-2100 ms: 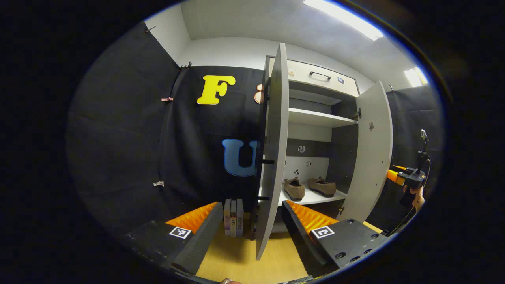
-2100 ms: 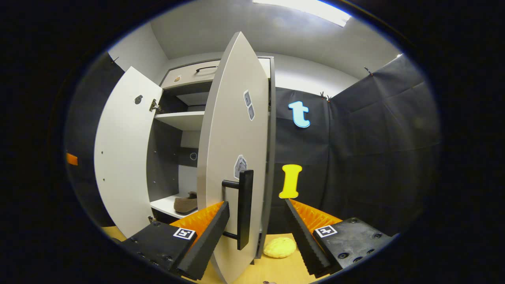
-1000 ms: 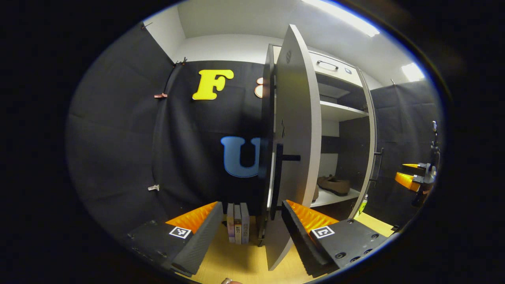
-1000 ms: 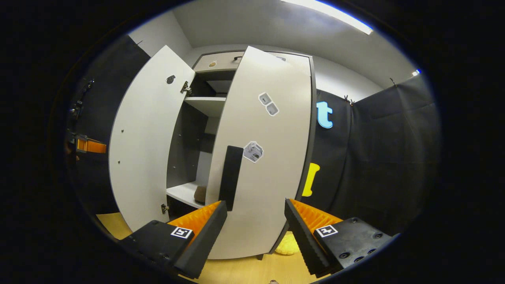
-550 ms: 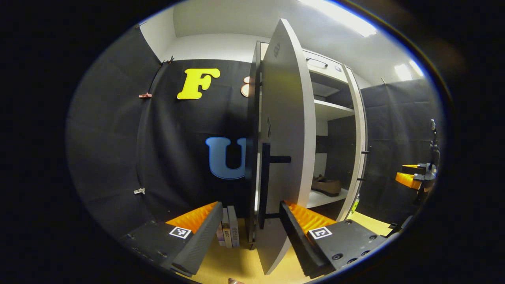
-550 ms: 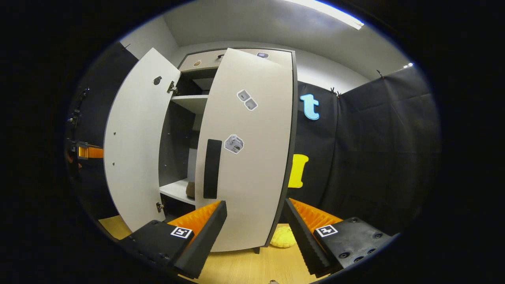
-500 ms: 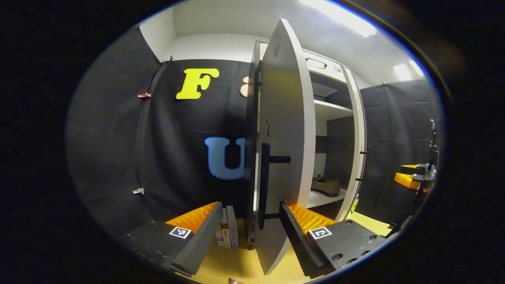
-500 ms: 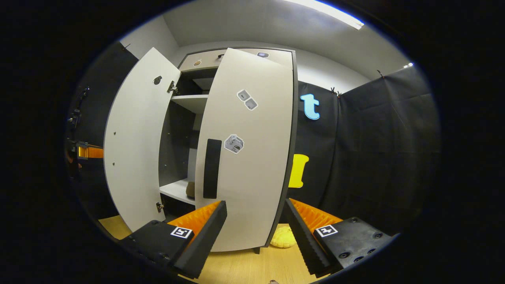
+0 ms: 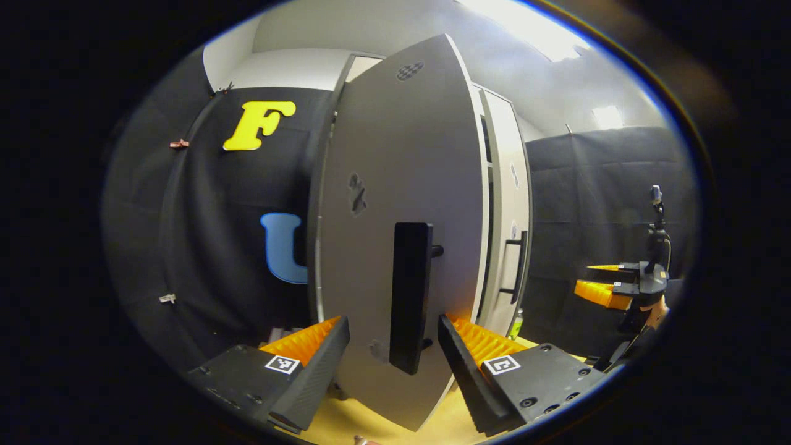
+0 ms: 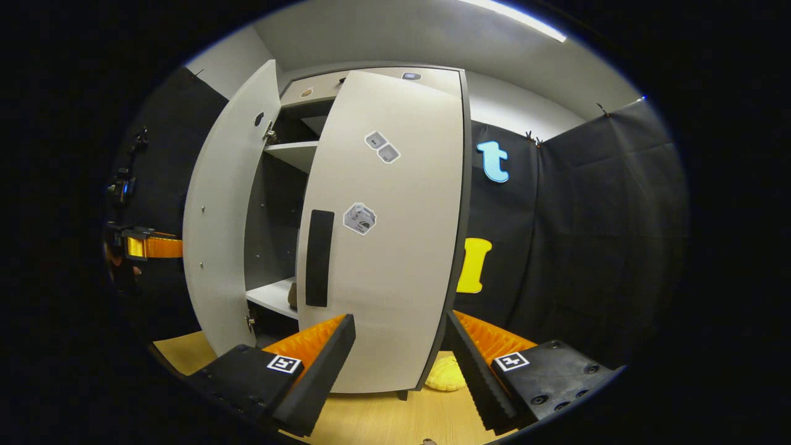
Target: Grab one shoe with the right hand and put it into the shoe cabinet, grab the other shoe with the left hand and put it into the shoe cabinet; then close the right door with the right hand and the left door with the left hand.
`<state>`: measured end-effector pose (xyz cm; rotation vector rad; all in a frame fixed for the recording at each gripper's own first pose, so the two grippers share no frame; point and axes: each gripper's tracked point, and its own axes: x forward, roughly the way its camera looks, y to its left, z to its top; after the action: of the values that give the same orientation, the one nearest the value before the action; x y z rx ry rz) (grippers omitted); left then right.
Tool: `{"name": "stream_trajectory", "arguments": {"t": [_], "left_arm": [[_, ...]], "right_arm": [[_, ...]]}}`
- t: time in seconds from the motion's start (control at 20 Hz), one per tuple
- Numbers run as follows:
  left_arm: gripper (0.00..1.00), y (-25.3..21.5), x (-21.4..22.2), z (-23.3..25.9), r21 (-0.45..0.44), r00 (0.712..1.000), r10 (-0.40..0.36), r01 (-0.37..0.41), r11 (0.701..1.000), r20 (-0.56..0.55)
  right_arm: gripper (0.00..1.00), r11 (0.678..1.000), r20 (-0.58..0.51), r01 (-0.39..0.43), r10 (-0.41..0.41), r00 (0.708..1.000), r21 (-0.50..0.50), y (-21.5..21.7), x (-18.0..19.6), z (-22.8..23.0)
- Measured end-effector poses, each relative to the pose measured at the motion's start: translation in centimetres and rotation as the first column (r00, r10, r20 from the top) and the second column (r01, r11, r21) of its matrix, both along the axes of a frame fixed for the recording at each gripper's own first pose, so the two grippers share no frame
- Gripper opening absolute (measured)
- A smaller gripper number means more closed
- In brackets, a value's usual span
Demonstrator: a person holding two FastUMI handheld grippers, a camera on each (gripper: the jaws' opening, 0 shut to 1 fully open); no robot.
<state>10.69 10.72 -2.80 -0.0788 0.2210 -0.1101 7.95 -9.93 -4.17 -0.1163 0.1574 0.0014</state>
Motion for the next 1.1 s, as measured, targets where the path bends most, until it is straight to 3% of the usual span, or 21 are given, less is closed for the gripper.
{"name": "stream_trajectory", "arguments": {"t": [0.15,0.25,0.35,0.55,1.1], "left_arm": [[0.94,-3.5,1.3,0.9,-0.011,0.998,-0.052,0.052,0.999,0.029],[0.95,-4.5,1.2,1.2,0.042,0.997,-0.07,0.069,0.997,0.026],[0.95,-4.6,0.3,1.2,0.071,0.998,-0.065,0.063,0.995,0.022],[0.95,-4.3,-1.5,1.4,0.033,0.999,-0.046,0.045,0.998,0.017],[0.95,-2.6,-4.8,0.4,0.064,1.0,0.009,-0.007,0.998,-0.025]], "right_arm": [[0.97,1.0,0.015,0.007,-0.007,1.0,0.011,-0.8,-0.2,0.5],[0.98,1.0,0.021,0.013,-0.013,1.0,0.019,-1.2,-0.5,0.8],[0.97,1.0,0.023,0.012,-0.013,1.0,0.026,-1.3,-0.9,1.0],[0.98,1.0,0.016,-0.001,0.001,1.0,0.023,-0.9,-1.5,0.9],[0.97,0.999,0.012,-0.044,0.044,0.999,0.016,1.8,-2.5,1.2]]}}
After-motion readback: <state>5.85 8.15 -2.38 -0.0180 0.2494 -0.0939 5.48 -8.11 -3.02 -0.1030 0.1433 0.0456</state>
